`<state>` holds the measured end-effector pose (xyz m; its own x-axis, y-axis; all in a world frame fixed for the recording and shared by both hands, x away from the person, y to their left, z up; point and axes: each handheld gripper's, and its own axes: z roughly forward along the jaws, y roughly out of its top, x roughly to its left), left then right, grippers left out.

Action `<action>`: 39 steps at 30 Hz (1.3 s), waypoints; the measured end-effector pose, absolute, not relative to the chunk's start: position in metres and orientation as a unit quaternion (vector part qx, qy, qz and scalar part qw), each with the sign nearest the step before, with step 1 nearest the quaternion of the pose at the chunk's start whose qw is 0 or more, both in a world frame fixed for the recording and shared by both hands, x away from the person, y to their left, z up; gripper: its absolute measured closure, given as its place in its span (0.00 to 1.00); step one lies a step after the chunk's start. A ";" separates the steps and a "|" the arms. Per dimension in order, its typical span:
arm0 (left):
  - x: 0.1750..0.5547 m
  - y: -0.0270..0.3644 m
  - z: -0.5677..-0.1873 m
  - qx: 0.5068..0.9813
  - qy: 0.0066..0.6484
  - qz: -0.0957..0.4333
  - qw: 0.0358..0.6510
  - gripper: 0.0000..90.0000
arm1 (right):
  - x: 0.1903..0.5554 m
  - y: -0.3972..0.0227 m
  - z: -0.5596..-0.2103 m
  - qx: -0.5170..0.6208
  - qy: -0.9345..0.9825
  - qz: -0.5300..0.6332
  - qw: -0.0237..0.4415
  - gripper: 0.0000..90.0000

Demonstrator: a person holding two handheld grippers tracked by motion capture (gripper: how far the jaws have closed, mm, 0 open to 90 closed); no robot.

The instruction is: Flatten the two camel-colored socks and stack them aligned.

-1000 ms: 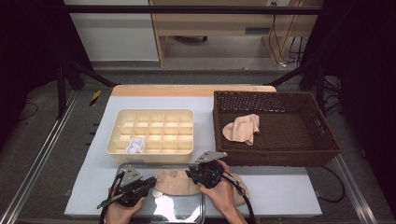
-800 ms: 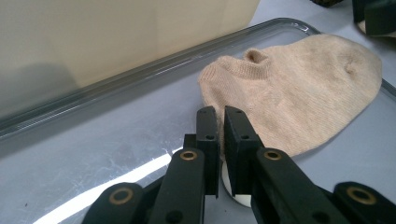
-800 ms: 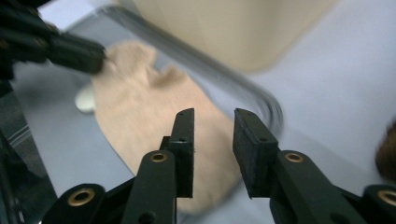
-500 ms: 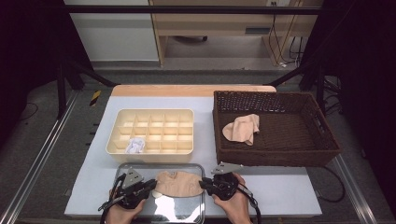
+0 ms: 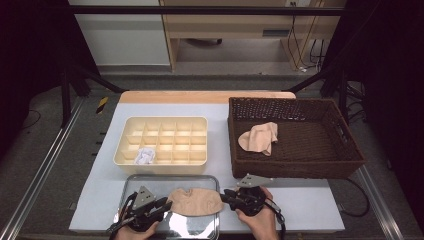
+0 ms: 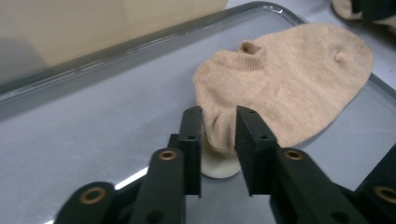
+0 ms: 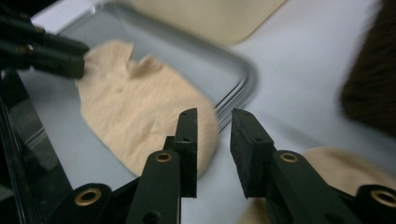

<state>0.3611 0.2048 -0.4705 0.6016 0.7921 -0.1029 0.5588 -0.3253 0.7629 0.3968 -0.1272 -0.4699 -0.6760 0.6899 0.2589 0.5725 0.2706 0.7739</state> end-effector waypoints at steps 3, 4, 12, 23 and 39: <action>0.364 0.209 -0.466 0.790 0.428 0.155 0.411 0.65 | 0.396 -0.147 -0.460 0.407 0.782 0.463 0.096 0.81; 0.365 0.210 -0.464 0.789 0.428 0.159 0.411 0.63 | 0.396 -0.155 -0.459 0.413 0.779 0.459 0.107 0.81; 0.375 0.222 -0.463 0.776 0.433 0.182 0.421 0.55 | 0.400 -0.191 -0.465 0.451 0.770 0.427 0.144 0.82; 0.378 0.225 -0.467 0.781 0.433 0.195 0.406 0.54 | 0.398 -0.172 -0.467 0.437 0.782 0.430 0.116 0.81; 0.381 0.230 -0.468 0.767 0.452 0.192 0.412 0.48 | 0.398 -0.148 -0.484 0.414 0.812 0.380 0.156 0.85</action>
<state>0.3805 0.2301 -0.4682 0.5171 0.8524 -0.0782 0.5357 -0.2510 0.8062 0.3983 -0.1479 -0.4836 -0.6089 0.7909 0.0619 0.5544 0.3685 0.7462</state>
